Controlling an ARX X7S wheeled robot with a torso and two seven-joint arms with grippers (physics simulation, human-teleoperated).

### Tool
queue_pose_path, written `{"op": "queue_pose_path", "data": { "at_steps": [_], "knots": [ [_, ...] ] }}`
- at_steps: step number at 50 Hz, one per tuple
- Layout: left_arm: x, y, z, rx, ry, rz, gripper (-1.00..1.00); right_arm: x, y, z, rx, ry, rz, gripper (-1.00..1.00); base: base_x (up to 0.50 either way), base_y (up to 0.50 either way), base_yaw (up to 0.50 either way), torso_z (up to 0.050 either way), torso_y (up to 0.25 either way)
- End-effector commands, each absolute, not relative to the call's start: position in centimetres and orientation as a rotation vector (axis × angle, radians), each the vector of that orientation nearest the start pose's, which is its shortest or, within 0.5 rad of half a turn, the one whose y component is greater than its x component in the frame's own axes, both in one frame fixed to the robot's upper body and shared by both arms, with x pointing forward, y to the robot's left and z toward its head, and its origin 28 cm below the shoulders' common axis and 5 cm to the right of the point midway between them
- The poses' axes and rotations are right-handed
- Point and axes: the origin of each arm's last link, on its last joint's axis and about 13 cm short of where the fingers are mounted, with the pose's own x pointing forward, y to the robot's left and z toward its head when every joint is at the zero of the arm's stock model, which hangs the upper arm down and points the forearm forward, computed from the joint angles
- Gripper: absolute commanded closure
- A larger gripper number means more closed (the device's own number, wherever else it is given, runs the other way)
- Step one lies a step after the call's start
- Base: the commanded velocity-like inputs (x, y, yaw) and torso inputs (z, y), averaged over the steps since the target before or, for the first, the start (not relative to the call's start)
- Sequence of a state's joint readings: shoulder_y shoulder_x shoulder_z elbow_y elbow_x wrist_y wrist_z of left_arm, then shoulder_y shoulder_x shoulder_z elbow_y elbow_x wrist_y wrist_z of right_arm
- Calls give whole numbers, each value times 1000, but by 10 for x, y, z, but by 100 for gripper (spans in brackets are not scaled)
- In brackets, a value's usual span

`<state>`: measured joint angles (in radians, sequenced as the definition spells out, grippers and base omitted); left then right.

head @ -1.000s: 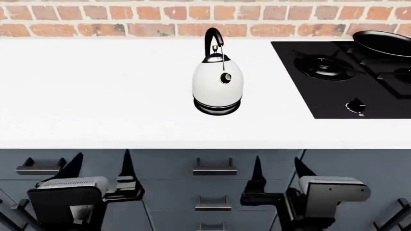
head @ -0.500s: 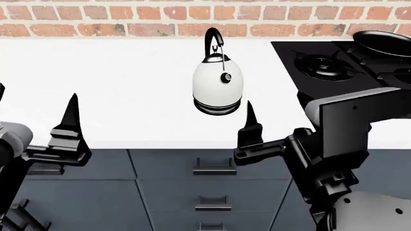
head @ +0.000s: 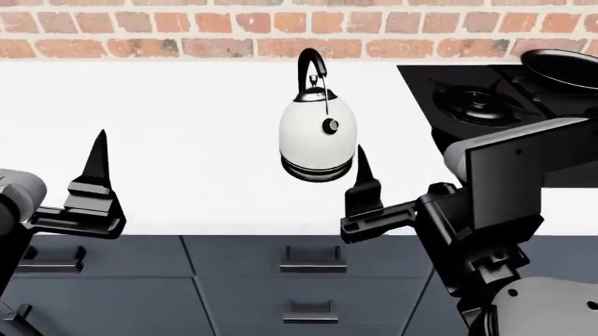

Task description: Pick the kettle from the counter and place it on a stove burner. Then turn the burner on.

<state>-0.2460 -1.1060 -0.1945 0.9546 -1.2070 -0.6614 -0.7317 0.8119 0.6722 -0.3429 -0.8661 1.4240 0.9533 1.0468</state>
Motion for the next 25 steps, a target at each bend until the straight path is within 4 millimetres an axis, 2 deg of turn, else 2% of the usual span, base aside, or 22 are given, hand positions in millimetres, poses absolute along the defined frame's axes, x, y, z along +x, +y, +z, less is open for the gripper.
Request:
{"op": "queue_pose_path", "data": {
  "at_steps": [1,9,25],
  "knots": [
    [155,284,248,274,-254,22,-100,181,-90,239,-137,-107,202,-100,141,0,0,0,0],
    [156,283,248,278,-252,22,-100,181,-92,242,-131,-121,192,-100,192,0,0,0,0],
    [156,284,246,281,-245,21,-100,177,-93,243,-137,-125,190,-100,290,0,0,0,0]
  ]
}}
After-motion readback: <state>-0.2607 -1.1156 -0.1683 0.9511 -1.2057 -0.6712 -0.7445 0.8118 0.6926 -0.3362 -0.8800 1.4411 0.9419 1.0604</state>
